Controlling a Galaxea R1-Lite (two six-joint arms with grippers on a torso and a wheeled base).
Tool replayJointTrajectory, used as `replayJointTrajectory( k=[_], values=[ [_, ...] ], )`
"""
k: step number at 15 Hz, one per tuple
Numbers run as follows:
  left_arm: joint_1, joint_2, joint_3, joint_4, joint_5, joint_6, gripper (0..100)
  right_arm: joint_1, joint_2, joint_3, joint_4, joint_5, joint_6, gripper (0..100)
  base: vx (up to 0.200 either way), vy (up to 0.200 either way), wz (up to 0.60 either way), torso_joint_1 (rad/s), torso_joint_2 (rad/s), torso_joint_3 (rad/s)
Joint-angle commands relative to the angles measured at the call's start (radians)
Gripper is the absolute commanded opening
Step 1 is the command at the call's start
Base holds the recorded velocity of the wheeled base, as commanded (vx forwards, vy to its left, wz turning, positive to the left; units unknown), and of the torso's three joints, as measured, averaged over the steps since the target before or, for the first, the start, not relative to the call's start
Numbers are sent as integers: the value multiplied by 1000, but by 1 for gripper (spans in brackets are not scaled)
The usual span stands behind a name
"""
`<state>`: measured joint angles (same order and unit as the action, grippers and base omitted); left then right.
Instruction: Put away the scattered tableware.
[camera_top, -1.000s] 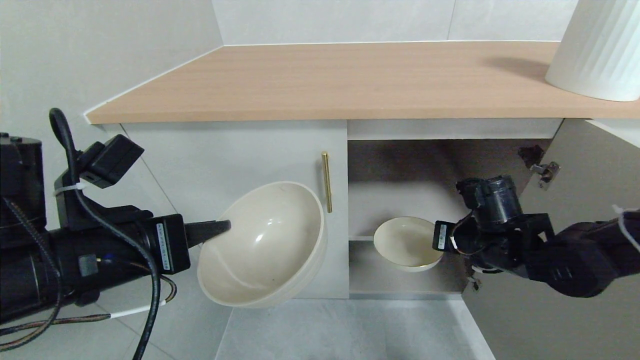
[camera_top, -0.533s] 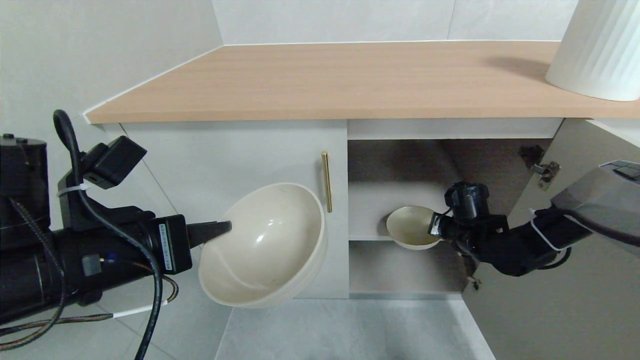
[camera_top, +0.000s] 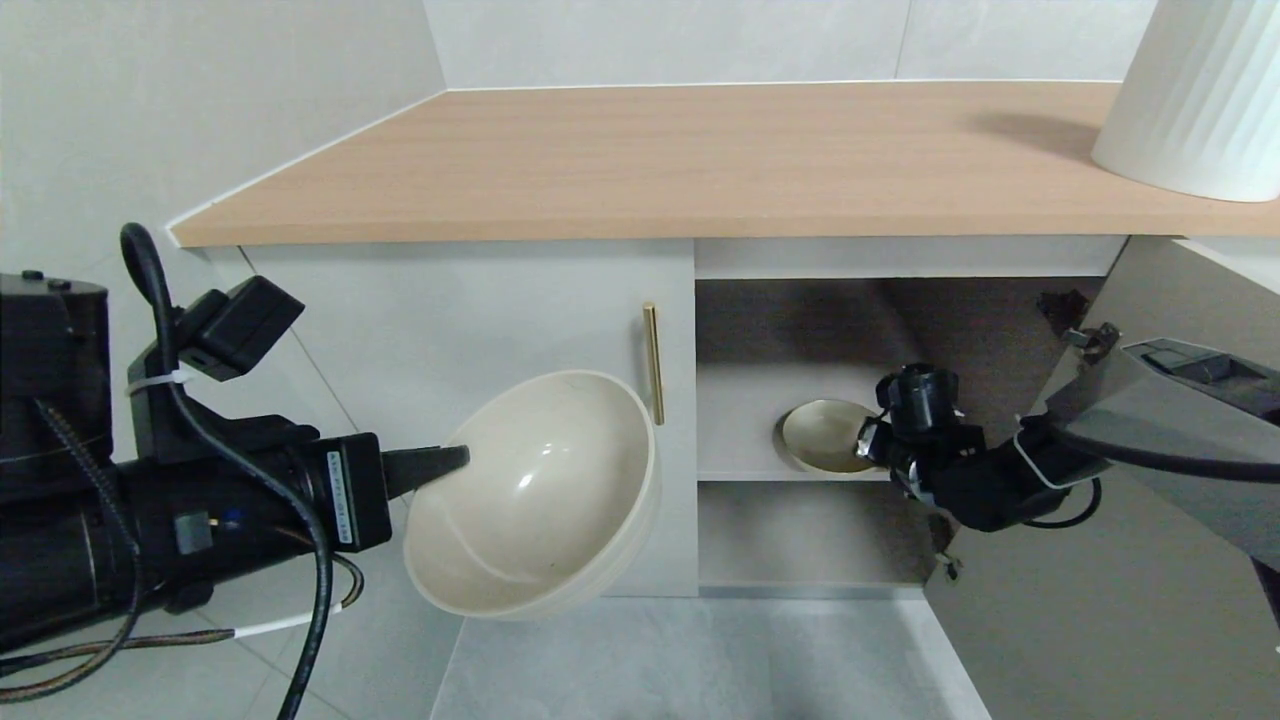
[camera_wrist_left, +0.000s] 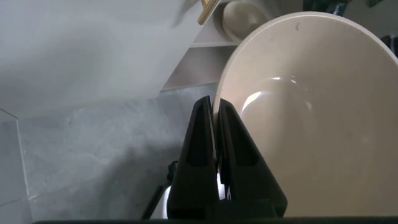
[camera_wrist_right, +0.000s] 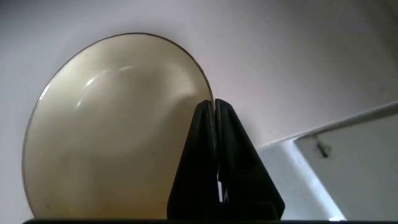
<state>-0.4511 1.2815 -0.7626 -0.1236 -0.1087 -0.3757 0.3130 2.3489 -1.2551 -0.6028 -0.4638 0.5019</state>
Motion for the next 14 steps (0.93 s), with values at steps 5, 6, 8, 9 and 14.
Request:
replayJointTrajectory(
  k=[5,6,8,9,14],
  values=[
    [-1,10,0,-1,0,0,0,-15,58,-101,3,-47,14,0,0,0,0,0,0,0],
    [-1,10,0,-1,0,0,0,-18,66,-113,5,-49,15,0,0,0,0,0,0,0],
    [-1,10,0,-1,0,0,0,-29,73,-135,9,-49,33,0,0,0,0,0,0,0],
    [-1,10,0,-1,1,0,0,-31,73,-135,9,-49,35,0,0,0,0,0,0,0],
    [0,12,0,-1,4,0,0,-31,69,-136,3,-49,41,100,0,0,0,0,0,0]
  ],
)
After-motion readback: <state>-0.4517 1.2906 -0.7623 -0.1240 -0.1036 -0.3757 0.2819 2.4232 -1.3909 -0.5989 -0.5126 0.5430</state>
